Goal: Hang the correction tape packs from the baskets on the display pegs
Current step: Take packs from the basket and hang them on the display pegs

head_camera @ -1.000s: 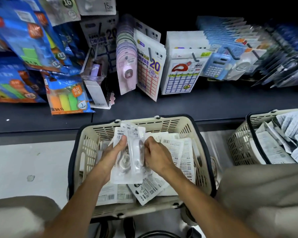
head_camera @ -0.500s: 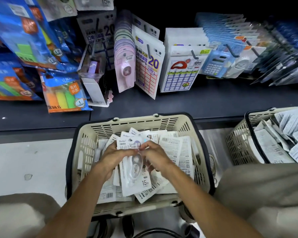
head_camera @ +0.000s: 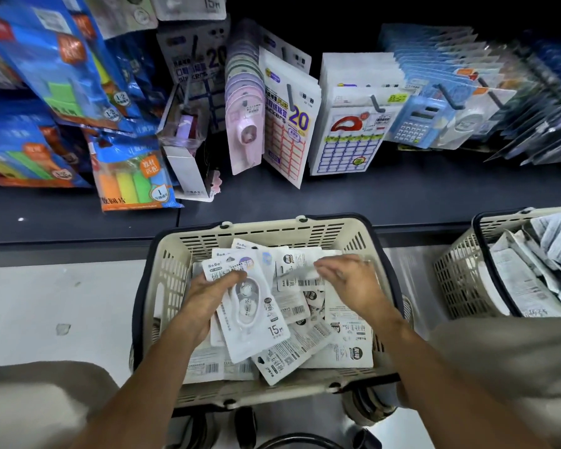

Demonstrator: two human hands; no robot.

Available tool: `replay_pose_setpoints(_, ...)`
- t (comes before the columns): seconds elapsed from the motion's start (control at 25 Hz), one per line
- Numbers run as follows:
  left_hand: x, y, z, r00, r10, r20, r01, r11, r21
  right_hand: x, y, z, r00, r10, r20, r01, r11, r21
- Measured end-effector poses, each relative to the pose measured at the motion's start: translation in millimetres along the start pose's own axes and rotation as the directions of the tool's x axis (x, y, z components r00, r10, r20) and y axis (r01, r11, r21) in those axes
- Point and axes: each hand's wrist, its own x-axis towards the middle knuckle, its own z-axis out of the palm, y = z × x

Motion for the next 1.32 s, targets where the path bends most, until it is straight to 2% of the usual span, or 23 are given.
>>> replay_pose_setpoints(0.08, -5.2, 7.5, -0.2, 0.999, -0.034, 0.003, 0.034, 0.993, -0.113, 6.6, -12.7, -17.3, 0.992, 0.081, -0.093, -0.042, 0.931, 0.362)
replay_pose_setpoints(0.16, -12.5, 15.8, -1.6, 0.996, -0.068, 0.055, 0.078, 0.974, -0.212, 7.9, -25.7, -35.9, 0.993, 0.117, 0.002, -0.091, 0.763, 0.64)
replay_pose_setpoints(0.24, -20.2, 21.7, -2.6, 0.991, -0.072, 0.111, 0.104, 0.943, -0.316, 8.3, -35.2, -54.3, 0.99, 0.128, 0.064, -0.135, 0.687, 0.714)
replay_pose_setpoints(0.32, -26.5, 23.5, -3.0, 0.986, -0.05, 0.161, 0.108, 0.919, -0.38, 8.0, -39.8, -67.6, 0.967, 0.254, 0.025, -0.184, 0.626, 0.758)
replay_pose_setpoints(0.4, -34.9, 25.1, -3.6, 0.987, -0.016, 0.158, 0.078, 0.917, -0.392, 5.8, -44.1, -76.5, 0.906, 0.422, 0.036, -0.245, 0.453, 0.857)
replay_pose_setpoints(0.44, -40.2, 27.7, -2.7, 0.987, -0.002, 0.159, 0.062, 0.926, -0.373, 4.2, -49.4, -79.7, 0.887, 0.456, 0.075, -0.253, 0.344, 0.904)
replay_pose_setpoints(0.48, -46.2, 33.0, 0.5, 0.985, 0.013, 0.173, 0.048, 0.938, -0.344, 3.2, -56.1, -82.8, 0.885, 0.452, 0.113, -0.252, 0.26, 0.932)
replay_pose_setpoints(0.52, -51.6, 42.2, 4.3, 0.984, 0.045, 0.174, 0.01, 0.952, -0.307, 2.6, -64.1, -86.0, 0.9, 0.418, 0.126, -0.239, 0.231, 0.943)
replay_pose_setpoints(0.56, -58.8, 58.8, 8.3, 0.983, 0.104, 0.155, -0.06, 0.963, -0.264, 2.9, -76.5, -91.0, 0.925, 0.362, 0.116, -0.214, 0.244, 0.946)
replay_pose_setpoints(0.64, -72.9, 109.5, 5.6, 0.944, 0.327, 0.047, -0.31, 0.925, -0.219, 9.5, -112.2, -107.1, 0.973, 0.217, 0.073, -0.137, 0.299, 0.944)
replay_pose_setpoints(0.76, -107.3, 212.0, -24.6, 0.761, 0.639, -0.111, -0.648, 0.743, -0.168, 21.1, -174.8, -140.2, 0.999, 0.038, 0.019, -0.034, 0.436, 0.899)
replay_pose_setpoints(0.84, -136.3, 270.5, -54.8, 0.628, 0.766, -0.137, -0.777, 0.628, -0.054, 26.5, -217.9, -161.3, 0.998, -0.05, -0.039, 0.06, 0.576, 0.815)
replay_pose_setpoints(0.88, -148.8, 291.2, -67.2, 0.58, 0.803, -0.138, -0.812, 0.583, -0.018, 29.1, -236.8, -170.8, 0.992, -0.09, -0.088, 0.125, 0.624, 0.771)
replay_pose_setpoints(0.96, -161.1, 310.3, -85.2, 0.53, 0.835, -0.148, -0.844, 0.536, 0.002, 34.9, -268.4, -187.2, 0.973, -0.136, -0.186, 0.229, 0.657, 0.719)
replay_pose_setpoints(1.04, -162.6, 308.6, -92.1, 0.521, 0.834, -0.181, -0.848, 0.53, 0.0, 41.7, -287.1, -197.3, 0.959, -0.135, -0.251, 0.276, 0.655, 0.703)
replay_pose_setpoints(1.16, -155.3, 301.6, -93.2, 0.548, 0.806, -0.222, -0.829, 0.559, -0.015, 57.8, -306.2, -208.7, 0.943, -0.071, -0.326, 0.287, 0.668, 0.686)
replay_pose_setpoints(1.24, -155.9, 303.6, -90.7, 0.533, 0.821, -0.207, -0.84, 0.542, -0.013, 70.3, -320.0, -216.8, 0.941, -0.044, -0.334, 0.271, 0.69, 0.671)
replay_pose_setpoints(1.32, -159.4, 308.8, -88.3, 0.517, 0.837, -0.177, -0.854, 0.517, -0.052, 78.6, -331.5, -224.8, 0.948, -0.038, -0.317, 0.233, 0.762, 0.604)
